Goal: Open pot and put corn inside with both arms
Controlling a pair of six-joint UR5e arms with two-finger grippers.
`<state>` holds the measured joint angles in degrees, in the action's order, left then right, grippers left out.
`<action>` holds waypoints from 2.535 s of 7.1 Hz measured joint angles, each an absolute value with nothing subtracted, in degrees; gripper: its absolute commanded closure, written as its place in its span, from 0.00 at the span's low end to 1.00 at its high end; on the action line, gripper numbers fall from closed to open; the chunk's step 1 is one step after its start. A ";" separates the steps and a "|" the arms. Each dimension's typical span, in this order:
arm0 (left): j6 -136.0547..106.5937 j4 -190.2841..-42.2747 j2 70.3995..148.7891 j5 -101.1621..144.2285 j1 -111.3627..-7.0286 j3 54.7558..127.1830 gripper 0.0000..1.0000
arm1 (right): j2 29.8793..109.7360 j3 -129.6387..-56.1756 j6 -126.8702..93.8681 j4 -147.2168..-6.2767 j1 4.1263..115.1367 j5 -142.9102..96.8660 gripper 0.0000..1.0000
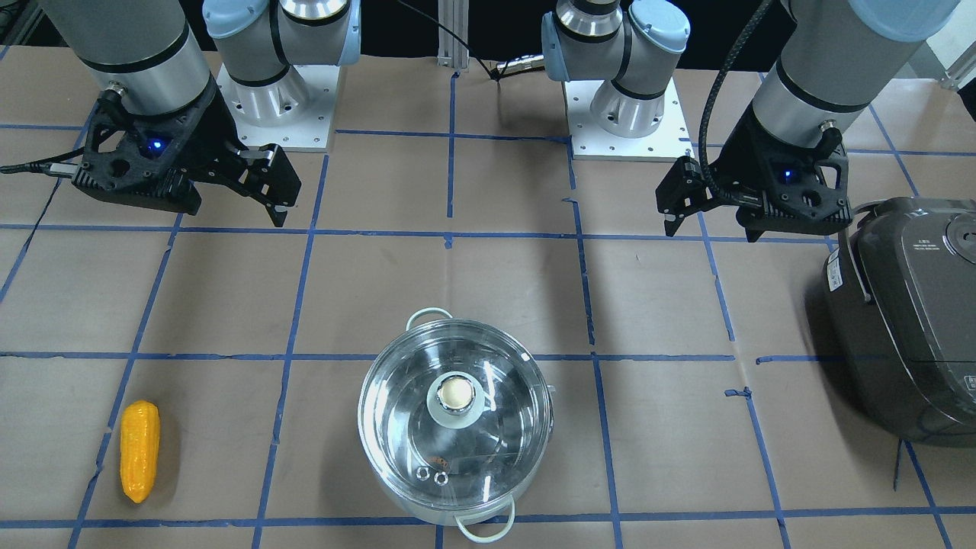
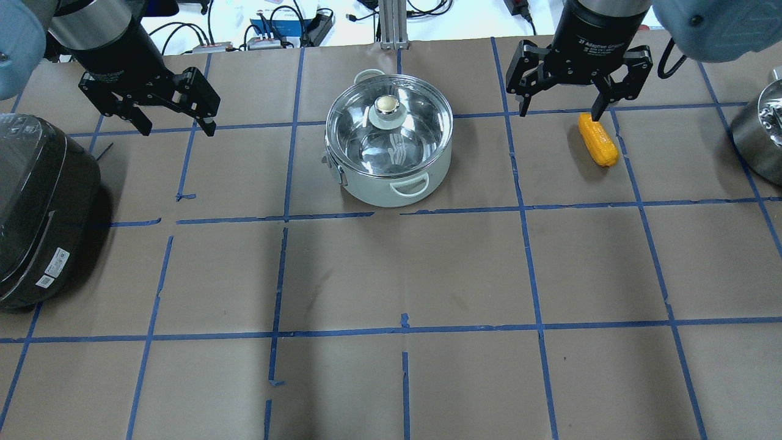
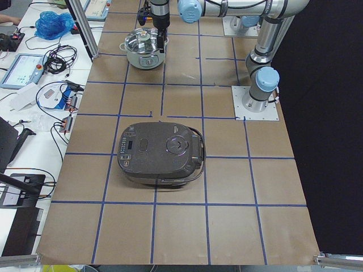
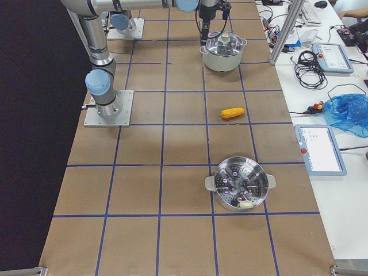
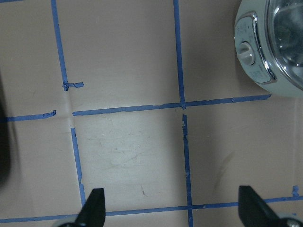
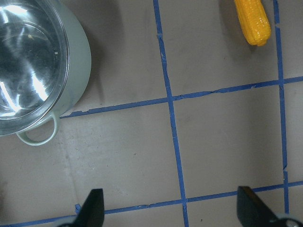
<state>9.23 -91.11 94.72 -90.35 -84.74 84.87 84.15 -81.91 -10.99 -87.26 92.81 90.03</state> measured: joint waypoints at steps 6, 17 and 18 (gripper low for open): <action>8.99 -91.01 95.04 -90.28 -85.07 84.18 0.00 | 82.82 -79.27 -6.72 -87.61 89.80 89.66 0.00; -9.95 -75.34 122.12 -88.30 -108.84 66.29 0.00 | 52.27 -83.03 20.85 -119.38 75.42 89.58 0.40; -9.68 -75.15 122.28 -88.50 -108.80 66.57 0.00 | 52.13 -84.31 20.89 -120.71 75.03 89.47 0.72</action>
